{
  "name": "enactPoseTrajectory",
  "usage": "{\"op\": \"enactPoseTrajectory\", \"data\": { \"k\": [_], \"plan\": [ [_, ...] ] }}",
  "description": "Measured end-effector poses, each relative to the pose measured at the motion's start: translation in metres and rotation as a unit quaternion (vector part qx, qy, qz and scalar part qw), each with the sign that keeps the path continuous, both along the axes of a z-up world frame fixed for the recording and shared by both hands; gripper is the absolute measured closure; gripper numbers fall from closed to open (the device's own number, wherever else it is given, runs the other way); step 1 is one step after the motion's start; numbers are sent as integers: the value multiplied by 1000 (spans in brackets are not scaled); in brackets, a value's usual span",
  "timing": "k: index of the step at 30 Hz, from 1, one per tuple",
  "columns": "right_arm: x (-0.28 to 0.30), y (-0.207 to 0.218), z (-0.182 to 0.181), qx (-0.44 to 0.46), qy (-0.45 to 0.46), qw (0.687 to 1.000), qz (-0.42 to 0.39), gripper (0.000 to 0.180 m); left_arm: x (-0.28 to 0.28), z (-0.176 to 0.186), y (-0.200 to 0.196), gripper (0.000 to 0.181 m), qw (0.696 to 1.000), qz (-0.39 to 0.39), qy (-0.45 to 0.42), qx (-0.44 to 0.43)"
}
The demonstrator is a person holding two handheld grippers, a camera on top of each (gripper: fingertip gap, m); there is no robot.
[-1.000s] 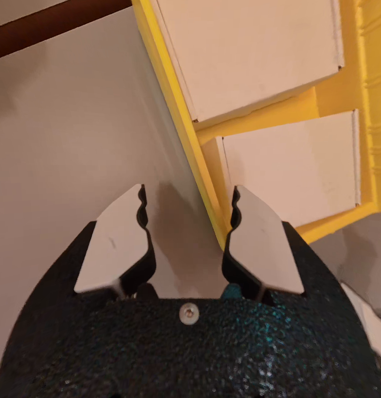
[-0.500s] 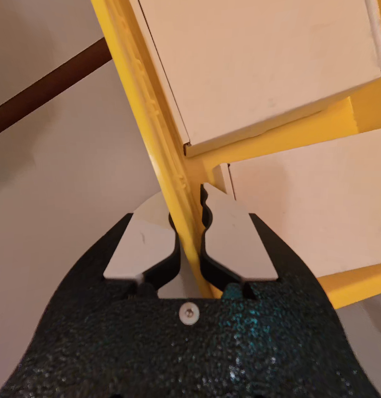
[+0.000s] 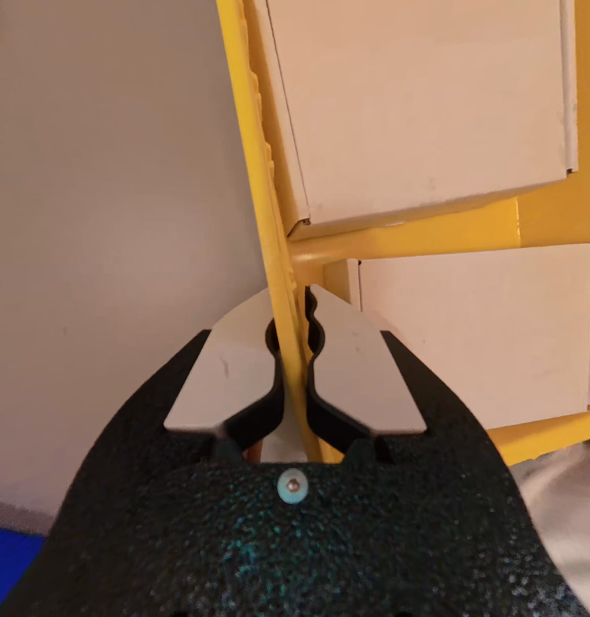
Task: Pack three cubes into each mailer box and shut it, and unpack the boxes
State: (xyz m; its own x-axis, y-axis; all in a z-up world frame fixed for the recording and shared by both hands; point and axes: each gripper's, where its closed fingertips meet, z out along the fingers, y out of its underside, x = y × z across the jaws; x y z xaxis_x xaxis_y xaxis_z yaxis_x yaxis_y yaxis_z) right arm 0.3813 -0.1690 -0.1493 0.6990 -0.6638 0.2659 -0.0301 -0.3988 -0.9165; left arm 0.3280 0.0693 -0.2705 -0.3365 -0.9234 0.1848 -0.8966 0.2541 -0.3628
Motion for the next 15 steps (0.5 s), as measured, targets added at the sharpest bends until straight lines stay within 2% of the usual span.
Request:
{"op": "enactPoseTrajectory", "data": {
  "k": [4, 7, 11, 15],
  "plan": [
    [-10, 21, 3, -4, -4, 1000, 27, 112, -102, 12, 32, 170, 999, -35, 25, -25],
    [-22, 46, 4, 5, 0, 998, 60, 111, -177, 28, 65, 170, 999, -31, 28, -28],
    [-44, 89, -1, 18, 23, 994, 108, 107, -264, 56, 120, 171, 999, 25, 4, -29],
    [-68, 139, -9, 52, 62, 987, 137, 98, -340, 89, 190, 172, 992, 116, -42, -20]
  ]
}}
